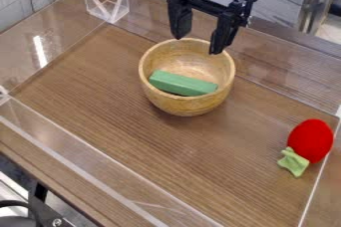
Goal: Move the red fruit to the left
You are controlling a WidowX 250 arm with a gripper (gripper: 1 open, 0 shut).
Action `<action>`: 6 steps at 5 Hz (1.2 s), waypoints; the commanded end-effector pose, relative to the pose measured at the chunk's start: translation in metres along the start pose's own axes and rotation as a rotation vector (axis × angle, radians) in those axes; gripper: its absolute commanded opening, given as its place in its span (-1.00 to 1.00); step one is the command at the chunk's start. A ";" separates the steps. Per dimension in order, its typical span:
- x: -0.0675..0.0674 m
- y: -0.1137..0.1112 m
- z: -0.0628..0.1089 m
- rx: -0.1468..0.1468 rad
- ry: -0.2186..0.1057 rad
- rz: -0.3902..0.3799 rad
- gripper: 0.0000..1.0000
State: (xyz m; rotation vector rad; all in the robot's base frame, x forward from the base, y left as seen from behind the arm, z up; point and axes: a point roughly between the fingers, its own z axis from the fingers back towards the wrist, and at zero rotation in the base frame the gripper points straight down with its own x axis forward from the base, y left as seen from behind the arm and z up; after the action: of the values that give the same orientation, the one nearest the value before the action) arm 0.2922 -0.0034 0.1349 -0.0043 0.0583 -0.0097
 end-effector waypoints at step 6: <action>0.010 -0.114 -0.025 -0.044 -0.013 -0.279 1.00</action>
State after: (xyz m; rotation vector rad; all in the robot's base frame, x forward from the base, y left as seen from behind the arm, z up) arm 0.2907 -0.1136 0.0935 -0.0430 0.1069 -0.2811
